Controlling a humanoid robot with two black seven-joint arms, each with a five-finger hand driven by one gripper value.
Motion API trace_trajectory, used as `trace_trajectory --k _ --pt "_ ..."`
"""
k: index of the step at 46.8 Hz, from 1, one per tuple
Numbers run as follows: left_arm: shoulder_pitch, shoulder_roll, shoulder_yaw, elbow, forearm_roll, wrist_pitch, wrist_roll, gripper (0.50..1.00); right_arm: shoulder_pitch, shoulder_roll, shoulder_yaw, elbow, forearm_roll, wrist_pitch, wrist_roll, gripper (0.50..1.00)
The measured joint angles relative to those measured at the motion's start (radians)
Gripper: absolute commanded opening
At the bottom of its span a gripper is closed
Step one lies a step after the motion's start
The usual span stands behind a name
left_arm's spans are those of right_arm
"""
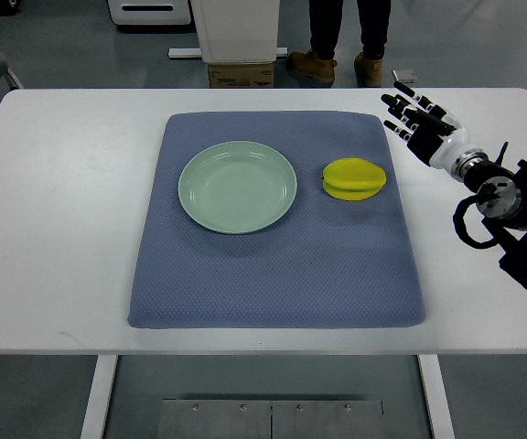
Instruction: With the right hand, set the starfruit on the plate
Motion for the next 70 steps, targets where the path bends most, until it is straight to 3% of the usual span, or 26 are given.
trace_trajectory --k 48,55,64,70 --pt "0.0 0.0 0.0 0.0 0.0 0.0 0.0 1.0 -0.012 -0.031 0.03 0.001 -0.001 0.004 0.015 1.0" --pt "0.0 0.0 0.0 0.0 0.0 0.0 0.0 1.0 -0.012 -0.032 0.025 0.007 -0.011 0.008 0.079 1.0" --pt "0.0 0.0 0.0 0.0 0.0 0.0 0.0 1.0 -0.007 -0.037 -0.017 0.01 -0.034 0.019 0.093 1.0" --pt "0.0 0.0 0.0 0.001 0.0 0.0 0.0 1.0 -0.007 -0.046 -0.046 0.013 -0.049 0.071 0.104 1.0"
